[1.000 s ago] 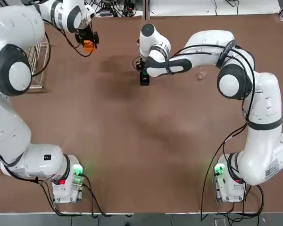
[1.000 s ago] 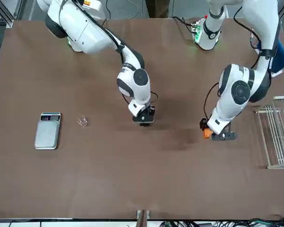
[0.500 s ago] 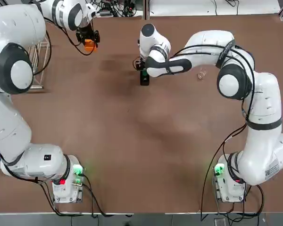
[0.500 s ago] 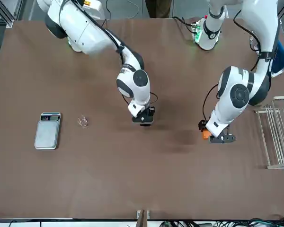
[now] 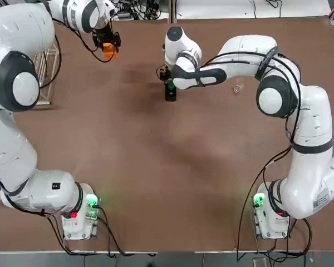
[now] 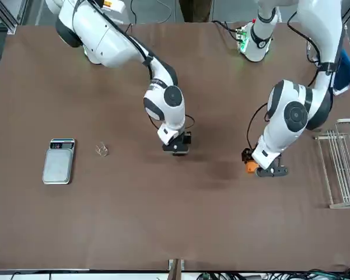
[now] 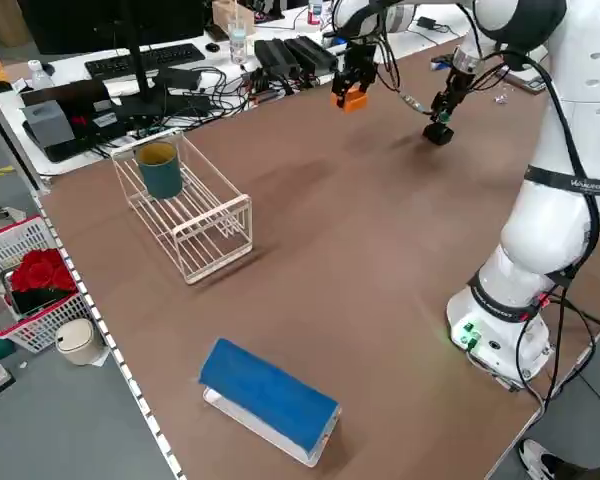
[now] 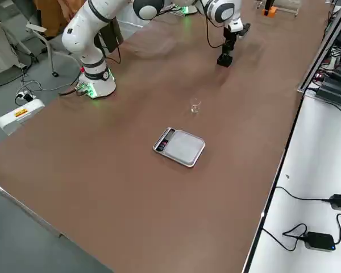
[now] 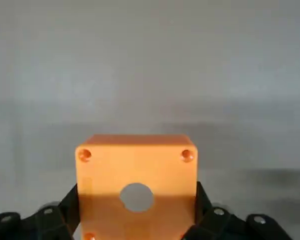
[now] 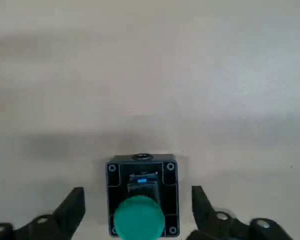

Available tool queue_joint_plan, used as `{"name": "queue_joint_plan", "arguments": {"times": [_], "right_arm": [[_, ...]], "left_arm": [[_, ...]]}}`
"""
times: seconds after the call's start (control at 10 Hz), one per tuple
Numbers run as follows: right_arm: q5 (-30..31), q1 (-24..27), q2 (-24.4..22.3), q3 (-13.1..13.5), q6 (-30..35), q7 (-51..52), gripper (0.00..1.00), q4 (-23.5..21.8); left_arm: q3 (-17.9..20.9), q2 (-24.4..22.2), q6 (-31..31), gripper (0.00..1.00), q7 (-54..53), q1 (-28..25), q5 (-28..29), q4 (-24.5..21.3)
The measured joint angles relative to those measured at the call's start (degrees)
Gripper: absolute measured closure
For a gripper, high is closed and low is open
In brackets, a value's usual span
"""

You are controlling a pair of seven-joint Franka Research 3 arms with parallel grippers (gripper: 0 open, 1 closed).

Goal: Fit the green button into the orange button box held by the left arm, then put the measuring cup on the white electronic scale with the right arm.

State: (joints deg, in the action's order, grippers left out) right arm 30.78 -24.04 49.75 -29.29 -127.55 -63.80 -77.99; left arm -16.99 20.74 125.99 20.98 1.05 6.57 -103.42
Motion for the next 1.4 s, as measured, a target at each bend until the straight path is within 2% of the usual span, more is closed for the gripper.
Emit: {"name": "queue_joint_plan", "arguments": {"times": [0.3,0.5,0.6,0.7,0.8,1.0,1.4], "right_arm": [[0.00,2.25,-3.98,-0.18,2.97,0.02,0.00,0.84],[-0.09,7.32,-9.20,-2.30,5.23,0.92,0.00,-1.07],[-1.95,10.80,-12.60,-3.42,5.61,3.92,0.00,-3.02],[-7.05,13.42,-16.49,-3.20,7.35,9.38,0.00,-4.37],[-13.32,14.93,-20.58,-1.27,10.18,15.43,0.00,-5.04],[-23.08,15.71,-29.48,6.35,15.84,25.75,0.00,-6.59],[-28.23,15.96,-42.23,19.51,28.42,39.24,0.00,-8.97]], "left_arm": [[-0.05,0.33,-0.64,0.14,4.03,2.93,-0.75,1.72],[-0.07,0.79,-2.59,0.14,6.02,3.98,-1.04,3.49],[-0.08,1.21,-3.61,0.14,7.56,4.81,-1.18,4.85],[-0.11,1.93,-4.42,0.14,9.62,6.05,-1.25,6.40],[-0.13,2.83,-4.95,0.14,11.47,7.78,-1.26,7.81],[-0.17,4.81,-6.33,0.14,13.39,11.93,-1.32,10.81],[-0.02,12.20,-8.97,0.14,16.53,22.08,-1.31,18.77]]}}
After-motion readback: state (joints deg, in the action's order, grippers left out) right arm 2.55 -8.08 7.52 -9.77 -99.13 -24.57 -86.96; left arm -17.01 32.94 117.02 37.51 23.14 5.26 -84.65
